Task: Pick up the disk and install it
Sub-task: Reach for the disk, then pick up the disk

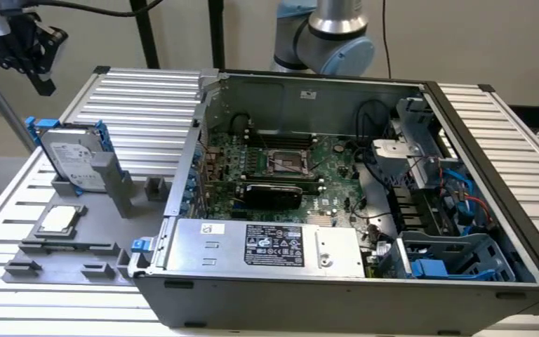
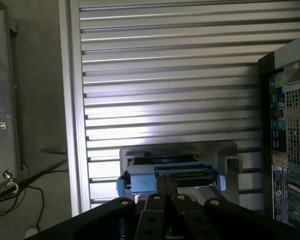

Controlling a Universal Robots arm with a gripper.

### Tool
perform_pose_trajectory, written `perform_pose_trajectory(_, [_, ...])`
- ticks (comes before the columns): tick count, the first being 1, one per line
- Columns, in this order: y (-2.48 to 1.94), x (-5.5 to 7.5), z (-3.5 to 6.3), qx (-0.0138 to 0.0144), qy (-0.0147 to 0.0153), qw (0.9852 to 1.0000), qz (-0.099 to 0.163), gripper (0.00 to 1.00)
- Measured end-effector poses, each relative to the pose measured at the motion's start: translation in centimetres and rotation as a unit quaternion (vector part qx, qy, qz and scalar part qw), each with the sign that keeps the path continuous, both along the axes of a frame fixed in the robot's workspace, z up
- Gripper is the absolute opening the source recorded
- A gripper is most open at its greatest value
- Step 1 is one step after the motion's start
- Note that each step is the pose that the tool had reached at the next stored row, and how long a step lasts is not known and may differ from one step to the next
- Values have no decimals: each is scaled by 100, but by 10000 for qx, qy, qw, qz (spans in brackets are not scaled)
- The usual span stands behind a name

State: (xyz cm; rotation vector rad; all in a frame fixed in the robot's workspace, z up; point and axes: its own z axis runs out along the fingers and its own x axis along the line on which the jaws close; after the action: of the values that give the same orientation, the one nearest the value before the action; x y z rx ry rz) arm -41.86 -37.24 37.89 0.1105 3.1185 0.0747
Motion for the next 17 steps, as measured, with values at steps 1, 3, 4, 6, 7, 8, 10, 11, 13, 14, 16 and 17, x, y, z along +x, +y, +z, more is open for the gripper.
perform_pose_trajectory(1, [3, -45, -8, 0, 3, 10000, 0, 0])
perform_pose_trajectory(3, [8, -122, -23, -1, 14, 10000, 1, 0])
perform_pose_trajectory(4, [8, -143, -28, -3, 22, 10000, 4, 0])
perform_pose_trajectory(6, [8, -154, -37, -9, 29, 10000, 21, 0])
perform_pose_trajectory(7, [8, -155, -37, -12, 30, 10000, 28, 0])
perform_pose_trajectory(8, [8, -155, -37, -13, 30, 10000, 32, 0])
perform_pose_trajectory(10, [9, -156, -38, -13, 30, 10000, 31, 0])
perform_pose_trajectory(11, [9, -156, -38, -13, 30, 10000, 31, 0])
perform_pose_trajectory(13, [9, -156, -38, -13, 30, 10000, 31, 0])
perform_pose_trajectory(14, [9, -156, -38, -13, 30, 10000, 31, 0])
perform_pose_trajectory(16, [9, -156, -38, -13, 30, 10000, 31, 0])
perform_pose_trajectory(17, [9, -156, -38, -13, 30, 10000, 31, 0])
